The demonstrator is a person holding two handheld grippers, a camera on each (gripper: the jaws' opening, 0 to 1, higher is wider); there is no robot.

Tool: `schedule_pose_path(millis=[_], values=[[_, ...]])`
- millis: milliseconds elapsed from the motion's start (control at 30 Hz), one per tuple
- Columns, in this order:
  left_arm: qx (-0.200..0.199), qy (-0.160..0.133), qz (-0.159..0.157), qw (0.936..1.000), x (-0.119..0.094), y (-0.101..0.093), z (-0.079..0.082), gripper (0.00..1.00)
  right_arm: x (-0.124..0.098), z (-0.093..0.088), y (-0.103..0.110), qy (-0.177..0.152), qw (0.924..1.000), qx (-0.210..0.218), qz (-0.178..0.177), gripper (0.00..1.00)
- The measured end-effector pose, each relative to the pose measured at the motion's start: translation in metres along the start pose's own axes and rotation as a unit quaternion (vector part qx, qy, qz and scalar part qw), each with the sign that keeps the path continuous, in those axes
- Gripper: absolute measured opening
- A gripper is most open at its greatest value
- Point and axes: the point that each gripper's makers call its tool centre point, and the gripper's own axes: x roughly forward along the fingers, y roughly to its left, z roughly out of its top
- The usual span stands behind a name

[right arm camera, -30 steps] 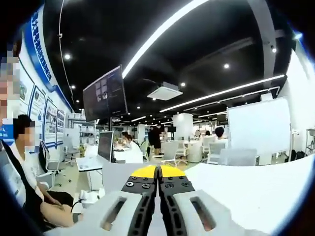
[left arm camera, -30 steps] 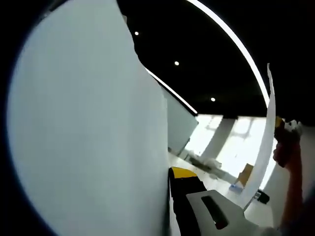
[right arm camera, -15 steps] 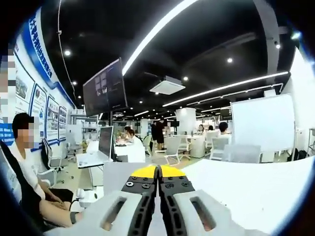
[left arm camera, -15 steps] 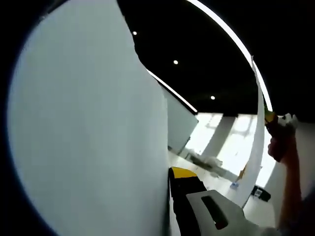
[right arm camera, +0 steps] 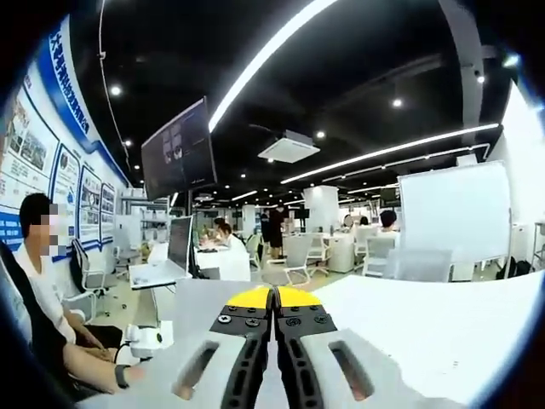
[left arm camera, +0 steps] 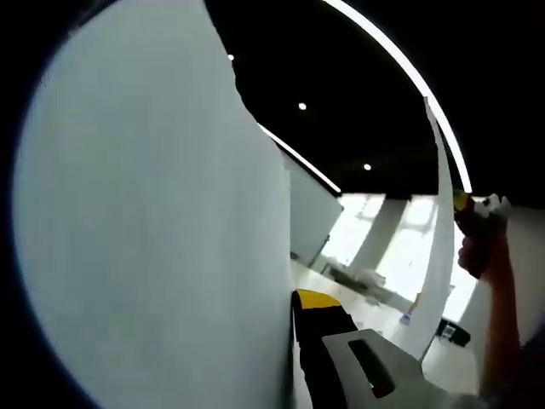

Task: Organize the stack of printing papers by aligning and flattening the scattered papers on the table

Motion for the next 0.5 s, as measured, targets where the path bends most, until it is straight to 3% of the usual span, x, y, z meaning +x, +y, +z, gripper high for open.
schedule_pose_path(millis=[500], values=[[0.005, 0.005, -0.003, 1.0, 0.002, 0.0, -0.002, 0.06, 0.016, -0.02, -0.011, 0.021, 0.9998, 0.006, -0.003, 0.0]])
